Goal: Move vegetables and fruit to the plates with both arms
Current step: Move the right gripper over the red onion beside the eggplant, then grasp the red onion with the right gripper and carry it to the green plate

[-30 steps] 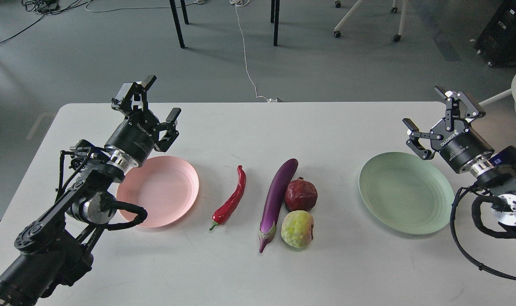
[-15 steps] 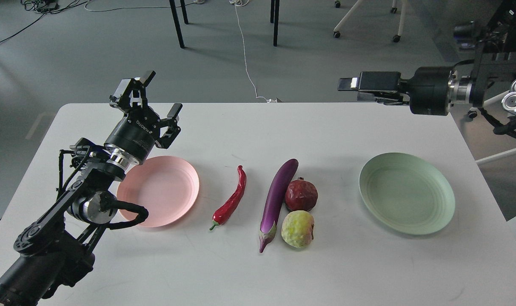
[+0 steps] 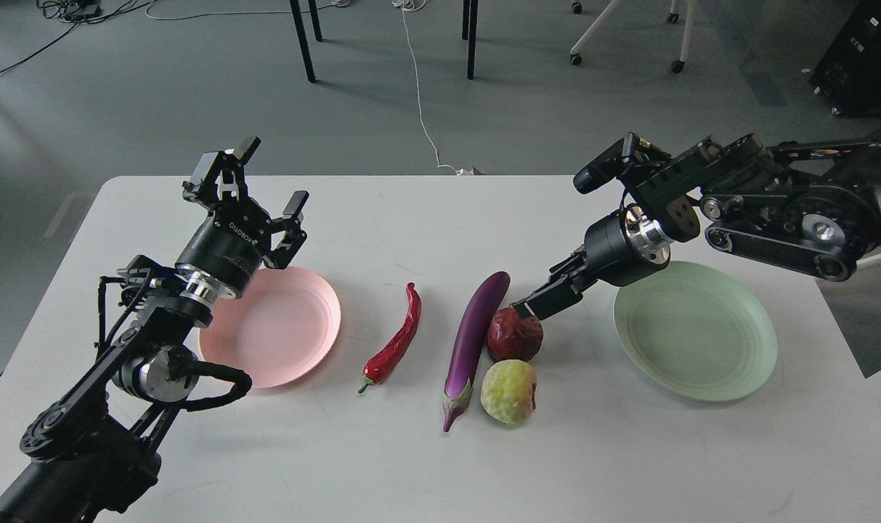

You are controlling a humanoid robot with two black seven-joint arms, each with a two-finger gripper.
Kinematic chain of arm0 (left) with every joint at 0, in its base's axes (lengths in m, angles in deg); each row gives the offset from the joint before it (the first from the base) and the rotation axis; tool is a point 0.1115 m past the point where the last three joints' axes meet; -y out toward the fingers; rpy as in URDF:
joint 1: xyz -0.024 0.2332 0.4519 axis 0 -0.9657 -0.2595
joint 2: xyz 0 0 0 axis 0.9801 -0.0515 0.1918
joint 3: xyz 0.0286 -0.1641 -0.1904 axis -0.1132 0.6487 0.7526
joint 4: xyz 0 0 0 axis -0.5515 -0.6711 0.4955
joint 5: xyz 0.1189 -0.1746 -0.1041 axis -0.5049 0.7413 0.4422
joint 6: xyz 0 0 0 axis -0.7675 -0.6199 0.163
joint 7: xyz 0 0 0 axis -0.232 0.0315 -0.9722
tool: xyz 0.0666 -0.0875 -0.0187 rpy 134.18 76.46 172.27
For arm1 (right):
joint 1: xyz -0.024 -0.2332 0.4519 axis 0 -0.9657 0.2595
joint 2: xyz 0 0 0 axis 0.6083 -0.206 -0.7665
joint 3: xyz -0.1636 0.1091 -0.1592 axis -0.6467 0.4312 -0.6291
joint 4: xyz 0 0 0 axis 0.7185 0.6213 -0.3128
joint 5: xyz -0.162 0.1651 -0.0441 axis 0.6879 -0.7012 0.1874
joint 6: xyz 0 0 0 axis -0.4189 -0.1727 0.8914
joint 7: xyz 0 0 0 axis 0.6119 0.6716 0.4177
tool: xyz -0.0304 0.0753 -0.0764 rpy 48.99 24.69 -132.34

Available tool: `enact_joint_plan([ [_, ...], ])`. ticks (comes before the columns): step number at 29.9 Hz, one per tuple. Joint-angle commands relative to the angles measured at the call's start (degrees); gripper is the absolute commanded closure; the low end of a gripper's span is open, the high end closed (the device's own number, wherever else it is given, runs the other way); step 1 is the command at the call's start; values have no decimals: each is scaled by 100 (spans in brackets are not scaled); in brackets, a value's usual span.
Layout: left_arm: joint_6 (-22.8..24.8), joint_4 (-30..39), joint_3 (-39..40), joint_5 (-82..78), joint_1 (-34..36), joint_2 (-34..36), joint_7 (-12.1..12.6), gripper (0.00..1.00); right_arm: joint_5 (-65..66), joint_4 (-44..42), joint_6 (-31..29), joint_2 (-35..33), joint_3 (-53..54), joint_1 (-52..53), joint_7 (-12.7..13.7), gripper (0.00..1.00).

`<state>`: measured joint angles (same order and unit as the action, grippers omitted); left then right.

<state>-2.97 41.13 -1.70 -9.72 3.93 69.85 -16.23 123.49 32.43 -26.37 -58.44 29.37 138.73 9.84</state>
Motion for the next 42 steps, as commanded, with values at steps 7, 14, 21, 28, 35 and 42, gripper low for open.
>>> enact_joint_plan([
  [7, -6, 0, 152, 0, -1, 17, -7, 1, -42, -654, -1, 701, -430, -349, 1, 1],
  [14, 12, 0, 152, 0, -1, 17, -33, 1, -217, -882, -1, 973, -430, -358, 1, 1],
  [21, 12, 0, 152, 9, -1, 17, -42, 1, -490, -961, -1, 1061, -430, -463, 1, 1],
  [28, 12, 0, 152, 9, -1, 26, -42, 1, -490, -1234, 119, 1307, -474, -630, 1, 6],
  [35, 12, 79, 170, 9, -1, 70, -42, 1, -482, -1199, 57, 1378, -500, -595, 1, 52],
  [42, 21, 123, 231, 9, -10, 70, -33, 1, -482, -1024, 57, 1107, -702, -218, 1, 61],
])
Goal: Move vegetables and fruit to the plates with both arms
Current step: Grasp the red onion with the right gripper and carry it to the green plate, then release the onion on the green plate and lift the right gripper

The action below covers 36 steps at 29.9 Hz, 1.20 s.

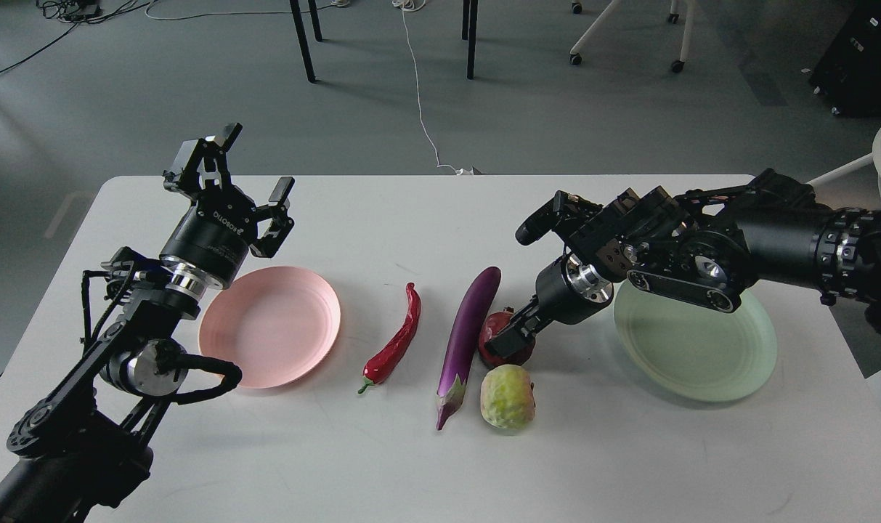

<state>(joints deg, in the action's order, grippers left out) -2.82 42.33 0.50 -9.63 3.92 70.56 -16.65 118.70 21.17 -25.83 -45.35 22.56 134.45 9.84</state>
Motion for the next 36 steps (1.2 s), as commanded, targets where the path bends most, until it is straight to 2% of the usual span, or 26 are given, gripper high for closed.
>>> enact_joint_plan([
  [1, 6, 3, 11, -1, -9, 0, 0, 1, -3, 207, 3, -359, -13, 349, 0, 61],
  [4, 6, 21, 11, -1, -9, 0, 0, 1, 23, 514, -6, -764, -13, 736, 0, 61],
  [9, 23, 38, 11, -1, -9, 0, 0, 1, 303, 876, -6, -1827, -39, 1299, 0, 60],
  [16, 32, 38, 2, -1, -17, -53, 0, 1, 1631, 1025, 38, -2874, -188, 1160, 0, 59],
  [25, 32, 65, 2, -1, -53, -62, -9, 1, 1711, 938, 109, -3121, -268, 527, 0, 57],
  [36, -3, 100, 20, -1, -88, -71, -35, 1, 1711, 472, 161, -2910, -250, 281, 0, 40],
])
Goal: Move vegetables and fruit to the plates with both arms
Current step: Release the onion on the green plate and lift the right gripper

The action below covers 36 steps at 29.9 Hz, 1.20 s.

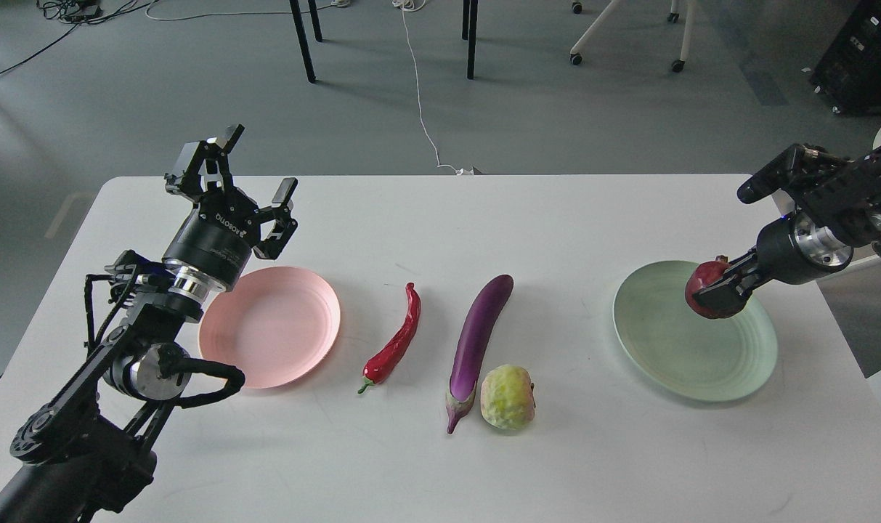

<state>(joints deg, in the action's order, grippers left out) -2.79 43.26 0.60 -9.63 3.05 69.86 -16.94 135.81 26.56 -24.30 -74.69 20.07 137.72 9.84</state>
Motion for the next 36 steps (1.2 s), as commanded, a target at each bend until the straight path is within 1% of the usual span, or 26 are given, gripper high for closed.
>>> enact_joint_plan([
  [1, 3, -2, 10, 0, -1, 8, -6, 1, 0, -76, 17, 41, -1, -72, 1, 39],
  [5, 3, 7, 10, 0, -1, 26, -6, 1, 0, -76, 9, 42, -9, -81, 1, 30],
  [7, 3, 7, 10, 0, -1, 26, -6, 1, -9, -76, 17, 24, -9, -81, 1, 24],
  [8, 3, 7, 10, 0, -1, 26, -6, 1, -9, -76, 17, 24, -9, -81, 1, 19],
  [9, 3, -2, 10, 0, -1, 17, -6, 1, -9, -85, 17, 15, -9, -81, 1, 10],
  [10, 3, -2, 10, 0, -1, 17, -6, 1, -17, -76, 17, 15, -9, -72, 1, 6],
  [15, 3, -2, 10, 0, -18, 34, -6, 1, -132, 29, 17, 6, 43, 120, 1, 4],
  [20, 3, -2, 10, 0, -62, 43, -6, 1, -342, 634, -9, 50, 52, 867, 1, 3],
  [22, 3, -2, 10, 0, -62, 43, -6, 1, -413, 732, -18, 120, 61, 1122, 1, 2],
  [24, 3, -2, 10, 0, -62, 43, -6, 1, -640, 915, -18, 357, 61, 1342, 1, 2],
  [27, 12, -2, 10, 0, -62, 43, -6, 1, -1141, 1425, -44, 551, 52, 1544, 1, 2],
  [30, 12, -2, 10, 0, -62, 52, -6, 1, -1616, 1900, -123, 954, -9, 1720, 1, 2],
  [36, 21, -2, 63, 0, -123, 52, -6, 1, -1810, 1936, -176, 1701, -132, 1721, 1, 2],
])
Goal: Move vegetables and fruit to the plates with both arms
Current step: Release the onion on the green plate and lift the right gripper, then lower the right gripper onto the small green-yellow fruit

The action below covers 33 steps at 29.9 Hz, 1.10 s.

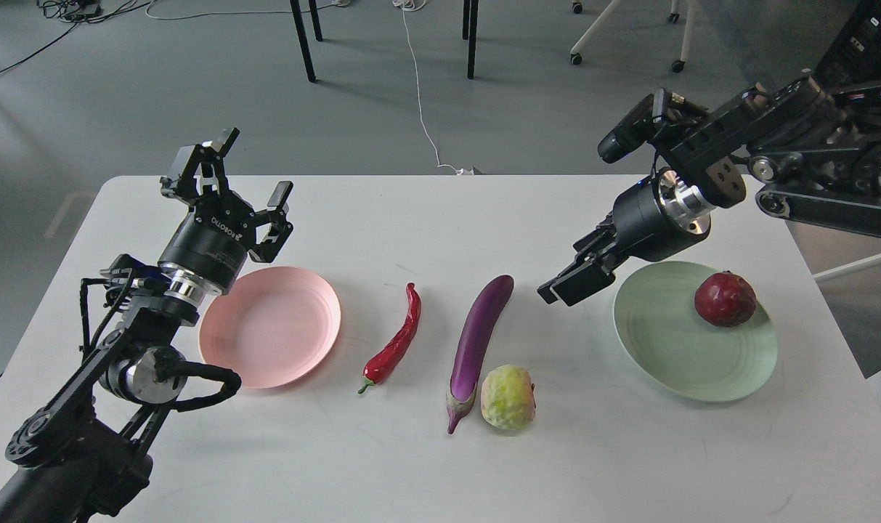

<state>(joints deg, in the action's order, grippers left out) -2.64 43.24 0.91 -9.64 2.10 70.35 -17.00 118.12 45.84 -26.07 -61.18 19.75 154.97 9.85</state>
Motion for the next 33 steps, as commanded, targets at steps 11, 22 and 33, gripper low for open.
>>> enact_joint_plan([
  [11, 22, 0, 41, 1, -38, 20, 9, 1, -59, -510, 220, 1221, -312, -593, -1, 2],
  [22, -4, 70, 181, 1, -64, 29, 18, 1, -542, -817, 326, 1651, -382, -593, -1, 3],
  [33, -30, 308, 260, 1, -108, 328, 44, 1, -710, -1090, 396, 1925, -391, -514, -1, 3],
])
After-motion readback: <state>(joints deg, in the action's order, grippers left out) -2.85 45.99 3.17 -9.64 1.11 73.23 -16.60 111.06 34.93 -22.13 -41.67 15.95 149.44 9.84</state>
